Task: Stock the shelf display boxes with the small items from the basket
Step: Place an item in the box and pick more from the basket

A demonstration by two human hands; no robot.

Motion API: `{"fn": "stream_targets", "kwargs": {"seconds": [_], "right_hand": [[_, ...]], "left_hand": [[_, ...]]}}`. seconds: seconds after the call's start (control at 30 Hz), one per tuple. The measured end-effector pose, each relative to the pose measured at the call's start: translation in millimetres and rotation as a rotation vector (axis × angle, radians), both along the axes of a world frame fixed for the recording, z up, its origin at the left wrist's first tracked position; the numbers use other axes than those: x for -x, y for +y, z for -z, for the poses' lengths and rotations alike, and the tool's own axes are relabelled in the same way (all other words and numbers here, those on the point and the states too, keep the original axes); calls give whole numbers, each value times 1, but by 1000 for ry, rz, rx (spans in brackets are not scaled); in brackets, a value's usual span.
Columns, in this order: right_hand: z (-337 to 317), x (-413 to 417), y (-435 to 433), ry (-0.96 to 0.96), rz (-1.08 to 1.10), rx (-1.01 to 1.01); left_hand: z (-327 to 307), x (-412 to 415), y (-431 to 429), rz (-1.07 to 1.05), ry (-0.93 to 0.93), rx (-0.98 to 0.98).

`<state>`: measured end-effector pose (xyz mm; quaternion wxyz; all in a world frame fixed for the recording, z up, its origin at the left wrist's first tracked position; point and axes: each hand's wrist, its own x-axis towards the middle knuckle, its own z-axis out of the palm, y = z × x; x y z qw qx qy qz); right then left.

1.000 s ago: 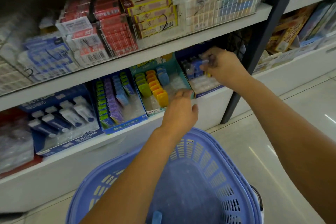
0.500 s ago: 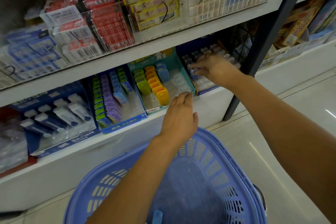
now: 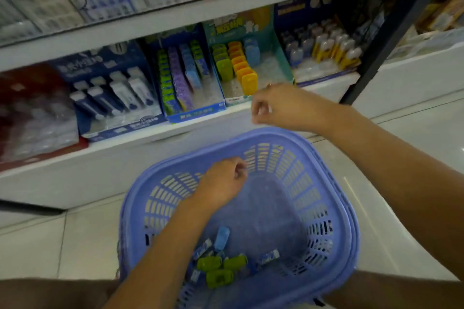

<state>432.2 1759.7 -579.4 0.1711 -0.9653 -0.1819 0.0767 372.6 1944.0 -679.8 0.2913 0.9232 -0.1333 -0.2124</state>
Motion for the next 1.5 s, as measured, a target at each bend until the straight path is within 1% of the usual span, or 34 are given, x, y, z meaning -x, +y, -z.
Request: {"fn": "stream_targets", "kwargs": {"seconds": [0.07, 0.13, 0.2, 0.23, 0.3, 0.4, 0.53, 0.67, 0.8, 0.93, 1.07, 1.13, 1.2, 1.3, 1.33, 1.43, 1.47, 1.5], "right_hand": [[23, 29, 36, 219, -155, 75], [60, 55, 62, 438, -273, 212], [101, 77, 75, 667, -327, 338], [122, 86, 79, 750, -338, 399], [161, 102, 81, 840, -346, 506], [197, 120, 85, 944, -343, 505], [220, 136, 98, 1017, -372, 458], [241, 144, 108, 957, -468, 541], [252, 145, 111, 925, -457, 537], [248, 134, 108, 899, -362, 523], [239, 111, 91, 795, -270, 449], [232, 103, 85, 798, -232, 430], [220, 95, 82, 844, -211, 377], [196, 82, 77, 960, -120, 114], [185, 78, 75, 1006, -102, 33], [149, 68, 66, 1114, -33, -249], [136, 64, 61, 1115, -8, -348], [124, 59, 54, 1112, 13, -445]], "left_hand": [[38, 18, 27, 24, 195, -187], [69, 38, 51, 82, 353, -315], [90, 55, 72, 161, 430, -465], [99, 62, 81, 190, 455, -529], [108, 71, 94, 234, 484, -608], [111, 71, 101, 242, 519, -603], [115, 75, 101, 329, 601, -556], [124, 82, 97, 294, 616, -564], [125, 78, 96, 300, 647, -553], [123, 74, 99, 333, 664, -687], [119, 78, 102, 331, 748, -704], [118, 83, 100, 286, 734, -702], [113, 87, 98, 297, 717, -700], [108, 87, 95, 397, 768, -671], [105, 84, 94, 398, 778, -679], [97, 72, 95, 339, 714, -698], [91, 64, 93, 310, 677, -674], [84, 54, 91, 261, 636, -604]]}}
